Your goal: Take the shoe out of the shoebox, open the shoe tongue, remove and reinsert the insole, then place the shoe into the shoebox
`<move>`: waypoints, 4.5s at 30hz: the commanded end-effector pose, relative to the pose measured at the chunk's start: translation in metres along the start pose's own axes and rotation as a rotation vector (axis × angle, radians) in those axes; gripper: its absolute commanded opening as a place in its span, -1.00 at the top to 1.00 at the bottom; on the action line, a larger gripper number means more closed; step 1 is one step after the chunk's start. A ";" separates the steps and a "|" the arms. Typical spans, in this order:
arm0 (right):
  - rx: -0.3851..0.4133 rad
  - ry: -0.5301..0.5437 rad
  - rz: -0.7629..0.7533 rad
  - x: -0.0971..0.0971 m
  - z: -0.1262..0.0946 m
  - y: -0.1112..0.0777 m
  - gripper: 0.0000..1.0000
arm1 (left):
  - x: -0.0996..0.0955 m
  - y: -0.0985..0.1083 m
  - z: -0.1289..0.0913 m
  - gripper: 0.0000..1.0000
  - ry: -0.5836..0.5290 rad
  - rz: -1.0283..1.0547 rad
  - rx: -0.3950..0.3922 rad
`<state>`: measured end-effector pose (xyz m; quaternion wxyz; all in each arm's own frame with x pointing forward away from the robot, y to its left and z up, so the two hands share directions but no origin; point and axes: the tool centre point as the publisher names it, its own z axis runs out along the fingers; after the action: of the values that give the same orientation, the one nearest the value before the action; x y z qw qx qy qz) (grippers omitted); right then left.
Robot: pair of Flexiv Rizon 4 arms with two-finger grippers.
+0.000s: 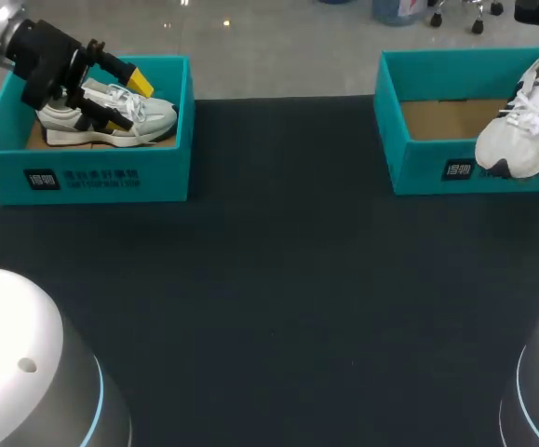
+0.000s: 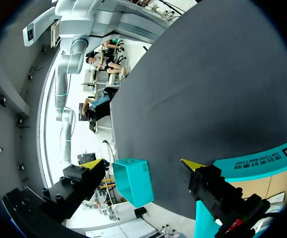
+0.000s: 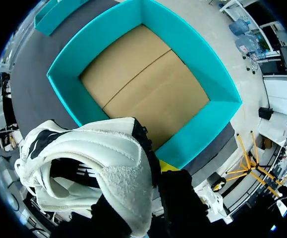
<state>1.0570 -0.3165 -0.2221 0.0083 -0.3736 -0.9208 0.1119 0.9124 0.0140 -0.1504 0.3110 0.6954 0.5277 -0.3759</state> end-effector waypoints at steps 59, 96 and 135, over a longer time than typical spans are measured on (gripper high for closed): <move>-0.042 0.192 0.869 -0.012 -0.023 -0.014 1.00 | 0.000 -0.001 0.000 -1.00 0.003 0.001 0.000; -0.108 0.033 1.042 -0.020 0.066 -0.015 1.00 | 0.000 -0.001 0.000 -1.00 0.003 0.001 0.000; -0.040 -0.007 1.141 -0.012 0.158 -0.003 1.00 | 0.000 -0.001 0.000 -1.00 0.003 0.001 0.000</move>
<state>1.0467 -0.3583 -0.3695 -0.0662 -0.8105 -0.5758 0.0853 0.9124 0.0141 -0.1504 0.3110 0.6953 0.5277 -0.3760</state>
